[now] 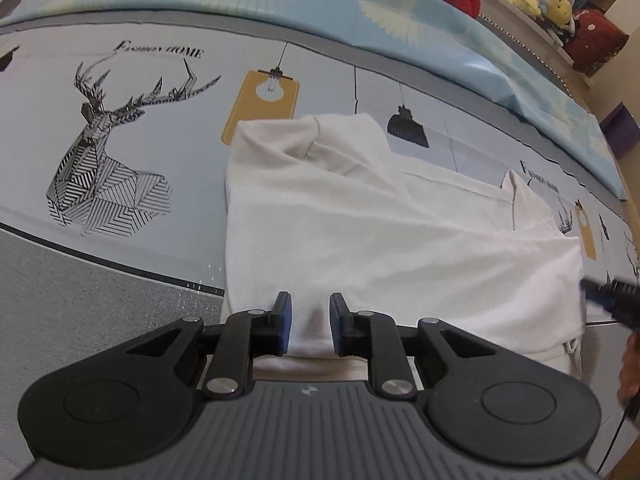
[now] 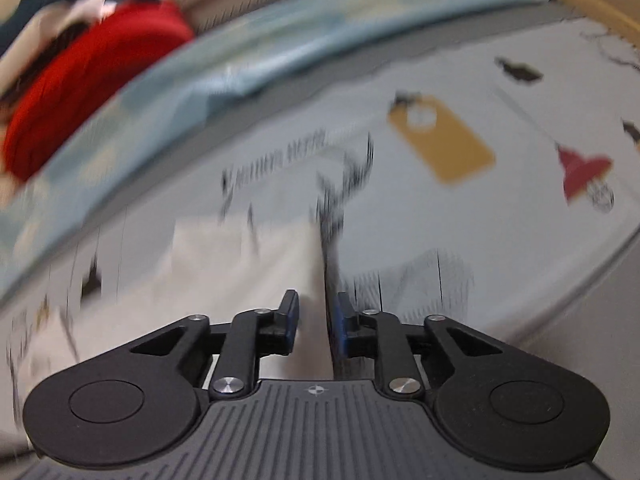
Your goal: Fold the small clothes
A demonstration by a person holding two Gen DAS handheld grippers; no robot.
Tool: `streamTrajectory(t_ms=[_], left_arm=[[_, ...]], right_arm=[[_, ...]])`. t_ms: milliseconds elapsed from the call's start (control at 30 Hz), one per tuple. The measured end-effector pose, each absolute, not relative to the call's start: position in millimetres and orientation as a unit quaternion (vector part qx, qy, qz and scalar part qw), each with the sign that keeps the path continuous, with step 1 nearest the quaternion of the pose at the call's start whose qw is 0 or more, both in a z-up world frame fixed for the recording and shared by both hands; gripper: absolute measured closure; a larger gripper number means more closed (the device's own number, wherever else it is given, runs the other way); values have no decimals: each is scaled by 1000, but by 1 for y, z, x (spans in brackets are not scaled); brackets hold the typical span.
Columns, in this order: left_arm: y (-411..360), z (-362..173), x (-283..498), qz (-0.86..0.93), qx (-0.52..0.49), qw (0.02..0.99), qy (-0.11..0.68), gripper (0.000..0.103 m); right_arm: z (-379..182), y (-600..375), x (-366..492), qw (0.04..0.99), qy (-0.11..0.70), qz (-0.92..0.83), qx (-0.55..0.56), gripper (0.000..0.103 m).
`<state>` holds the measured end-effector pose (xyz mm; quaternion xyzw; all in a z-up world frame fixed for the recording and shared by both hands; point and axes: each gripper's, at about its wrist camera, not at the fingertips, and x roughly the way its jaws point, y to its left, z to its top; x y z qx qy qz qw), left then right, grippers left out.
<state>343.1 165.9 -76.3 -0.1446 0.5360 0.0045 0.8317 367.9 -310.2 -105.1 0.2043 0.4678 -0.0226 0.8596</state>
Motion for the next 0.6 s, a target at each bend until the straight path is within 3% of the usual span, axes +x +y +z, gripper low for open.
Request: streamTrajectory(t_ms=[67, 133, 200, 300, 400, 600], left_arm=[[166, -72, 340, 6, -142, 835, 532, 78], [166, -70, 337, 10, -136, 837, 530, 76], [168, -70, 332, 16, -133, 837, 531, 76], [171, -72, 326, 18, -131, 837, 531, 76], [175, -74, 322, 21, -133, 837, 530, 76], [177, -78, 323, 23, -139, 838, 528, 76]], right_arm=[[-110, -302, 356, 854, 489, -3, 179, 62], [-115, -293, 347, 851, 502, 10, 153, 59], [-118, -290, 341, 852, 503, 26, 144, 88], [-108, -305, 338, 856, 484, 15, 182, 100], [-103, -318, 334, 855, 479, -19, 199, 100], [-89, -302, 329, 878, 462, -79, 91, 98]])
